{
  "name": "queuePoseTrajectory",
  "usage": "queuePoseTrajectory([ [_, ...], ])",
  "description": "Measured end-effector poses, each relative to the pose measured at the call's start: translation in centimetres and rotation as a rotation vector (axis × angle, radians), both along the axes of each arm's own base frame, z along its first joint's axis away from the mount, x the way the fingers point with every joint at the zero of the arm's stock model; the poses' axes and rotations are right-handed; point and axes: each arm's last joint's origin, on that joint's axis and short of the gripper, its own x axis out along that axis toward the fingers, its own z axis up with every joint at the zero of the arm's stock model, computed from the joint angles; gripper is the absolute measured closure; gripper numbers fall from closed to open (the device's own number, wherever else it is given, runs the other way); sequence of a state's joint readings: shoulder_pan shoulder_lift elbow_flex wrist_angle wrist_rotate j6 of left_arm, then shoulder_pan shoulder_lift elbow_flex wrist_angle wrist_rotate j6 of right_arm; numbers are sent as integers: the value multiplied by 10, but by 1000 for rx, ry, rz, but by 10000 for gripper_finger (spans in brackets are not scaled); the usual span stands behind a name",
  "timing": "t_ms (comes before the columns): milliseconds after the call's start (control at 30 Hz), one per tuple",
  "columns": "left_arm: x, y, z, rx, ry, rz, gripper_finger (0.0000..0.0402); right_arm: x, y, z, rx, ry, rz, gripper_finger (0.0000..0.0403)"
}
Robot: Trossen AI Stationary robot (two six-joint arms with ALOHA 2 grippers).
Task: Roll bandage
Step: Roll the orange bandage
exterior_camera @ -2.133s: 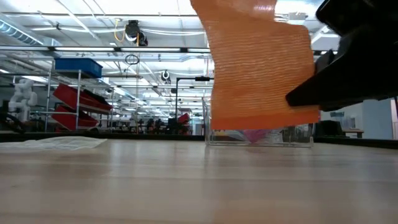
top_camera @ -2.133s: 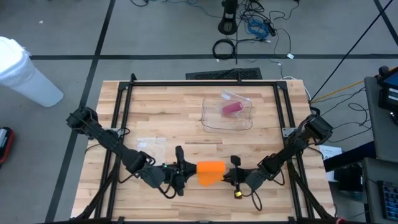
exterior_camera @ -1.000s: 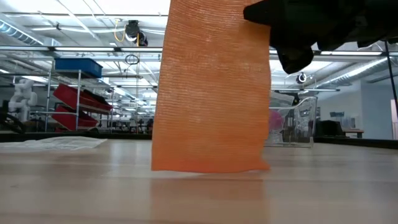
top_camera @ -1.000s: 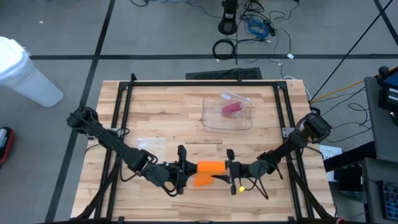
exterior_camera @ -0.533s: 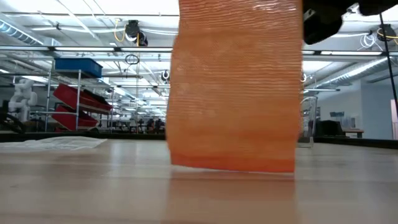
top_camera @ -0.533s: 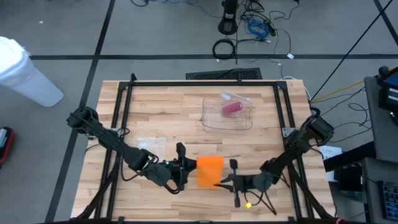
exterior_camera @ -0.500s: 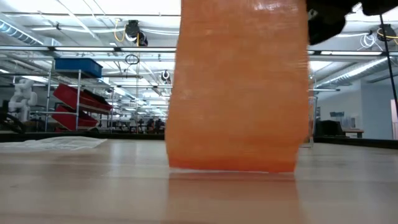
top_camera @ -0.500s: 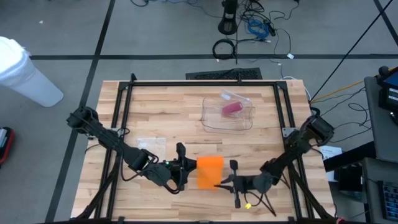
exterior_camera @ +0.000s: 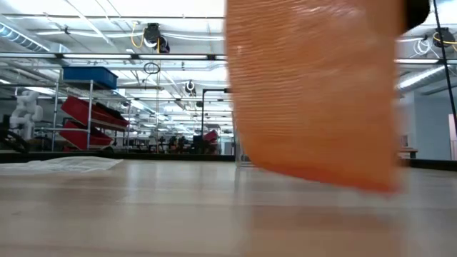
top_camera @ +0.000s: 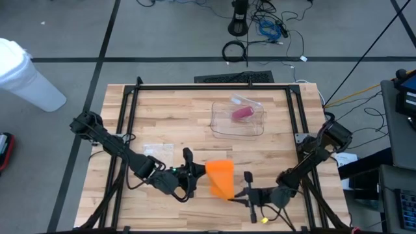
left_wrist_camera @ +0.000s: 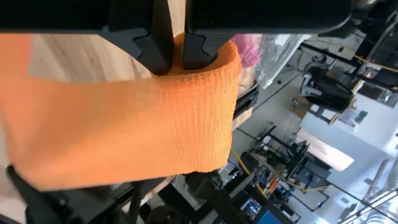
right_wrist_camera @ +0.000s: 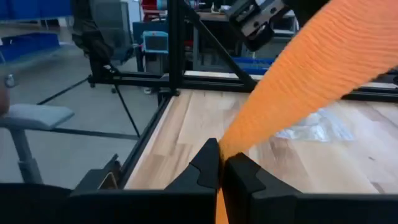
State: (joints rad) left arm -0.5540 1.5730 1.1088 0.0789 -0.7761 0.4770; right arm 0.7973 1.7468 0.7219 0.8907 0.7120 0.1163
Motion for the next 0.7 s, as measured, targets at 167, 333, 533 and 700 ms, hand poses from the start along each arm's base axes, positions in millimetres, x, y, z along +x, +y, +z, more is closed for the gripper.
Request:
queuePoseTrajectory([
  [167, 1, 0, 1, -8, -15, 1, 388, -6, 0, 0, 6, 59, -15, 403],
  [333, 1, -5, 8, -41, -47, -39, 388, 2, -10, -10, 3, 123, -60, 403],
  [533, -4, -15, 10, -59, -64, -81, 388, 13, -25, -14, -22, 160, -98, 403],
  [700, -9, -23, 10, -59, -62, -110, 388, 20, -36, -17, -62, 180, -154, 403],
])
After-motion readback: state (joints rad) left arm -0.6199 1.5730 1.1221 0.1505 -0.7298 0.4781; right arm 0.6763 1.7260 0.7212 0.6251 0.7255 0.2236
